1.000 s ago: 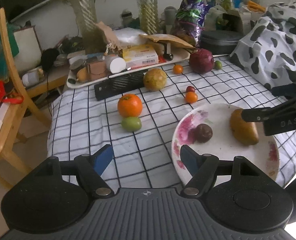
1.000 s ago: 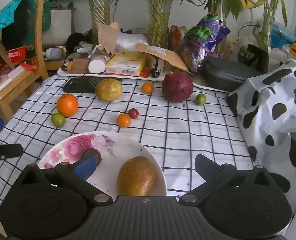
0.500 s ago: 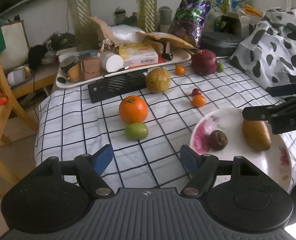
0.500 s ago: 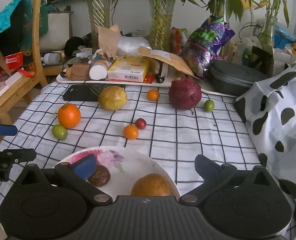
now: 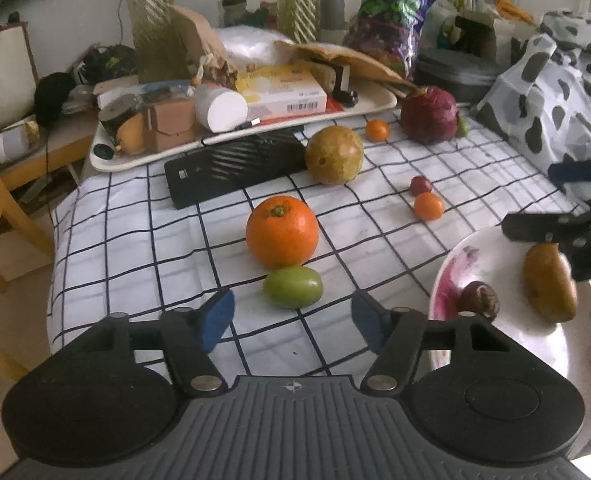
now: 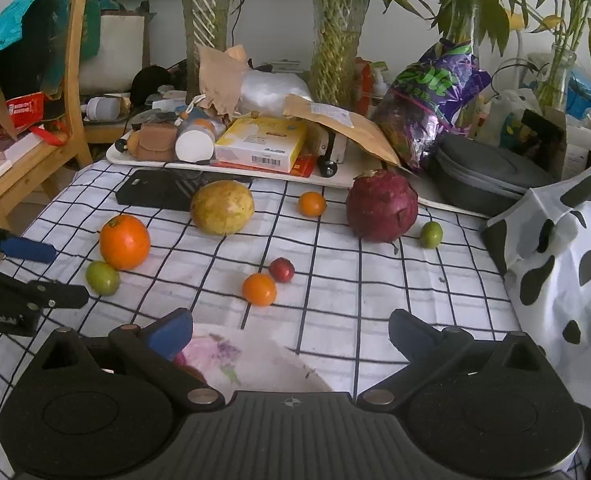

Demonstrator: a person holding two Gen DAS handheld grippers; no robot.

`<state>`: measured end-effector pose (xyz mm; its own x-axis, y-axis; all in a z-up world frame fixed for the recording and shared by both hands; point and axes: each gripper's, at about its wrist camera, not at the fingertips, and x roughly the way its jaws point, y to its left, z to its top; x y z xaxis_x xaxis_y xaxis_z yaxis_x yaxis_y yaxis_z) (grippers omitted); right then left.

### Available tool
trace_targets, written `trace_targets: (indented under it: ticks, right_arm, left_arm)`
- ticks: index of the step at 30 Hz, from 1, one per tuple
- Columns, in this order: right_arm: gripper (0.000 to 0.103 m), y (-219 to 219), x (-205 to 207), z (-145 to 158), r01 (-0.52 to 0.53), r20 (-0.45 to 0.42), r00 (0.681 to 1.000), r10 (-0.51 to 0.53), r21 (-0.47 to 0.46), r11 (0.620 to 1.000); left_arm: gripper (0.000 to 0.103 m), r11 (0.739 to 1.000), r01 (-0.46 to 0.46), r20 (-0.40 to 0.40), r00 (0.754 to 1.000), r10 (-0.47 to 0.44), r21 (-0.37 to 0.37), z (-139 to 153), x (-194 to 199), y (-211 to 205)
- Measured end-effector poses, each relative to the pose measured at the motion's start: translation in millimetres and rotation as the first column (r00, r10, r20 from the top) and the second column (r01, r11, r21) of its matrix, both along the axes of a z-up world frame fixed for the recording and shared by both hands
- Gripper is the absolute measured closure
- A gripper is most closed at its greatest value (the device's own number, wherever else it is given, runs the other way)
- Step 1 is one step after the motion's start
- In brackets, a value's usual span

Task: Organize fruits
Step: 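Move the left tool to the green lime and grasp it, then grasp the small orange tomato with the right tool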

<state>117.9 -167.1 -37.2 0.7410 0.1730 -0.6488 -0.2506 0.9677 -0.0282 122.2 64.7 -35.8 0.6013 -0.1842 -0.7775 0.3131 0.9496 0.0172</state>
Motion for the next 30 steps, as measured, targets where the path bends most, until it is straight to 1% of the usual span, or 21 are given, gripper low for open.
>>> trace_targets:
  ticks: [5,11,12,13,18,21,24,29,30]
  right_arm:
    - [0.0,-1,11,-1,-0.002,-0.013,1.0,0.002,0.007,1.0]
    - [0.0,1,24,-4,-0.009,-0.026,1.0,0.009,-0.01,1.0]
    - [0.0,1,26,-5,-0.01,-0.03,1.0,0.01,-0.009,1.0]
    - [0.0,1,28,-6,-0.011,-0.035,0.999,0.011,-0.008,1.0]
    - [0.0,5,36,-10,-0.028,-0.056,0.998,0.028,0.002,1.0]
    - [0.0,7,41,-13,-0.036,-0.078,0.996,0.037,0.012,0.999]
    - [0.0,8,48,-17,-0.036,-0.107,0.993,0.04,0.036,0.999]
    - [0.0,9,60,-23,-0.035,-0.15,0.987,0.051,0.103,0.994]
    - [0.002,10,62,-25,-0.035,-0.155,0.987,0.051,0.102,0.994]
  left_arm:
    - [0.043,1.0,0.023,-0.017,1.0,-0.023,0.014,-8,11,-5]
    - [0.048,0.999,0.033,-0.036,0.999,-0.032,0.033,-16,26,-12]
    - [0.051,0.999,0.032,-0.037,0.999,-0.03,0.033,-17,28,-13]
    - [0.065,0.999,0.027,-0.034,0.999,-0.026,0.038,-18,29,-14]
    - [0.065,0.997,0.032,-0.039,0.999,-0.029,0.064,-18,31,-17]
    - [0.065,0.999,0.024,-0.058,0.998,-0.021,0.045,-15,31,-12]
    - [0.065,0.999,0.011,-0.048,0.999,-0.009,0.038,-6,30,-9]
    - [0.065,1.0,-0.012,-0.034,0.999,0.013,0.019,8,29,-5]
    - [0.065,1.0,-0.016,-0.035,0.999,0.017,0.017,10,30,-4]
